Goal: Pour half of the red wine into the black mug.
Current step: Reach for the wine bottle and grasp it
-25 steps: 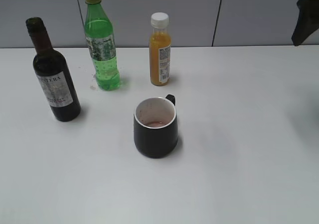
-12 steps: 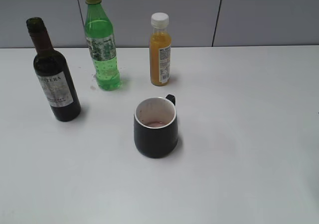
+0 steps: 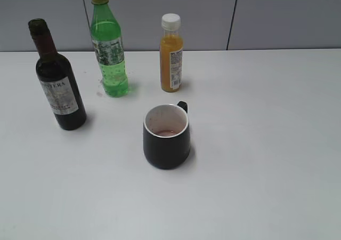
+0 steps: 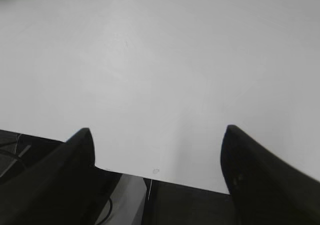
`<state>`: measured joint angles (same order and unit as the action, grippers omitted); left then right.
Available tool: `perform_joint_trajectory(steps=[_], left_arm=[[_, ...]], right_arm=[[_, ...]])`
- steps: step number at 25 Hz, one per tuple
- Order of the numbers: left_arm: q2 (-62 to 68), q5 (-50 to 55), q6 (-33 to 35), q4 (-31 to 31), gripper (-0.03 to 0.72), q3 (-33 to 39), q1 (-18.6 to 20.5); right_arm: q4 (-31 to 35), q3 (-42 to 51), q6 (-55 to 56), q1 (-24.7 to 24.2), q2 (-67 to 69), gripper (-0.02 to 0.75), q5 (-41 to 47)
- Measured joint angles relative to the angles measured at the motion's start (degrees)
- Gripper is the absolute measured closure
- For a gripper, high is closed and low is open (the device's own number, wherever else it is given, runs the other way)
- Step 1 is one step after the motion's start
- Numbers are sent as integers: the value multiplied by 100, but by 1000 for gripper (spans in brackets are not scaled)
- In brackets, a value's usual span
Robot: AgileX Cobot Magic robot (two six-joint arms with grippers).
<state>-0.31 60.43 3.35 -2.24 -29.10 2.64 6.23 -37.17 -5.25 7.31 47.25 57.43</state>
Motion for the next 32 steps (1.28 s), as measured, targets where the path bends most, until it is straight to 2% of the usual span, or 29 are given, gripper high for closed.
perform_joint_trajectory(steps=[9,27,32], left_arm=[[0,0,0,0,464,0,0],[0,0,0,0,464,0,0],[0,0,0,0,464,0,0]], right_arm=[[7,1276,31,0,-1899,143,-273],[-66,1297,78,0,-4608,144,-332],[-187,1307,135,-17,-4740,144,-334]])
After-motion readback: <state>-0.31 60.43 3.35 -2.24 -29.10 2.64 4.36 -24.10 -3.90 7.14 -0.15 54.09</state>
